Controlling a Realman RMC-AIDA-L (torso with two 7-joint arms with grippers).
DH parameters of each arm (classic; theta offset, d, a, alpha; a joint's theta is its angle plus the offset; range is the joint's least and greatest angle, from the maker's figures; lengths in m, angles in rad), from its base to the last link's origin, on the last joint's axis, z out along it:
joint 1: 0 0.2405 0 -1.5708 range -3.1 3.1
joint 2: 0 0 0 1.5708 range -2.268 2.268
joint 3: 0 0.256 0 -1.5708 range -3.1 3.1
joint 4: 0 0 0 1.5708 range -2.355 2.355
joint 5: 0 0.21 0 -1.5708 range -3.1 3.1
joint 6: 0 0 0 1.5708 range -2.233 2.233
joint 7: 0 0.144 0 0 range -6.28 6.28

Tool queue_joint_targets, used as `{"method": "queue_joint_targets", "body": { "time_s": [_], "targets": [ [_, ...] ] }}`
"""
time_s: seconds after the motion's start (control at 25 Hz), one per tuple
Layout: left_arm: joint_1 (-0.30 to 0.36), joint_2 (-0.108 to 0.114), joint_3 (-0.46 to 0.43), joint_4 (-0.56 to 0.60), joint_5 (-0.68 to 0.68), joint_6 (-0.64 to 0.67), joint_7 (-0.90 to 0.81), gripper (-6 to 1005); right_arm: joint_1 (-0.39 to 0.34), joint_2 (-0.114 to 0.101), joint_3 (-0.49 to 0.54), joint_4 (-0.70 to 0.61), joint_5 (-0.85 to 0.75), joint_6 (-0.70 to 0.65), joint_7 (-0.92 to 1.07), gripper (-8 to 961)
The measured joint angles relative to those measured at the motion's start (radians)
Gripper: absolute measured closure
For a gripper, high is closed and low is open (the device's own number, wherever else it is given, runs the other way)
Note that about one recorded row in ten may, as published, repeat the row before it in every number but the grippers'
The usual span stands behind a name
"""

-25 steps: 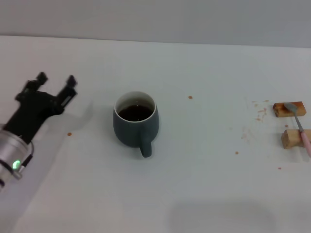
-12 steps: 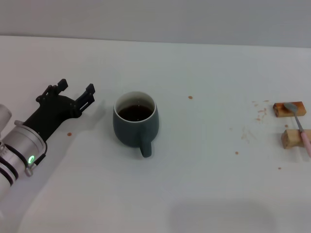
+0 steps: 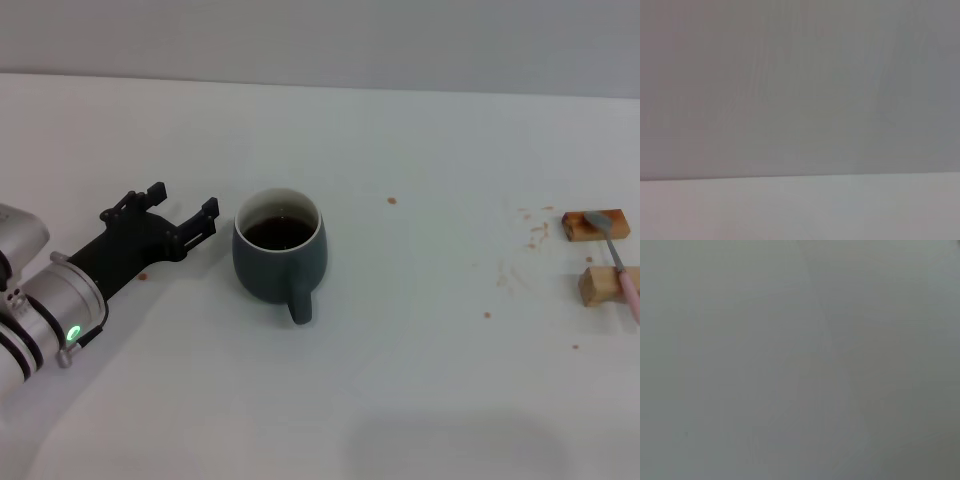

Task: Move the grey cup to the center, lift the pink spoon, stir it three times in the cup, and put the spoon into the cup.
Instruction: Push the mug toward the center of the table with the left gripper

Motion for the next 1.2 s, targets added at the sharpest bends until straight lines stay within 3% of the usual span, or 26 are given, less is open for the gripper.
{"method": "queue_joint_targets", "body": {
  "time_s": [0.6,1.2],
  "targets": [
    [-0.022,-0.003,0.056,-0.013,0.013,0.000,-0.027,170,-0.009,0.000,0.001,-0.006,0.000,-0.009,0.040,521],
    [-0.057,-0.038,0.142,-0.037,0.035,0.003,-0.080,170,-0.013,0.000,0.010,-0.013,0.000,0.002,0.042,520]
  ]
}}
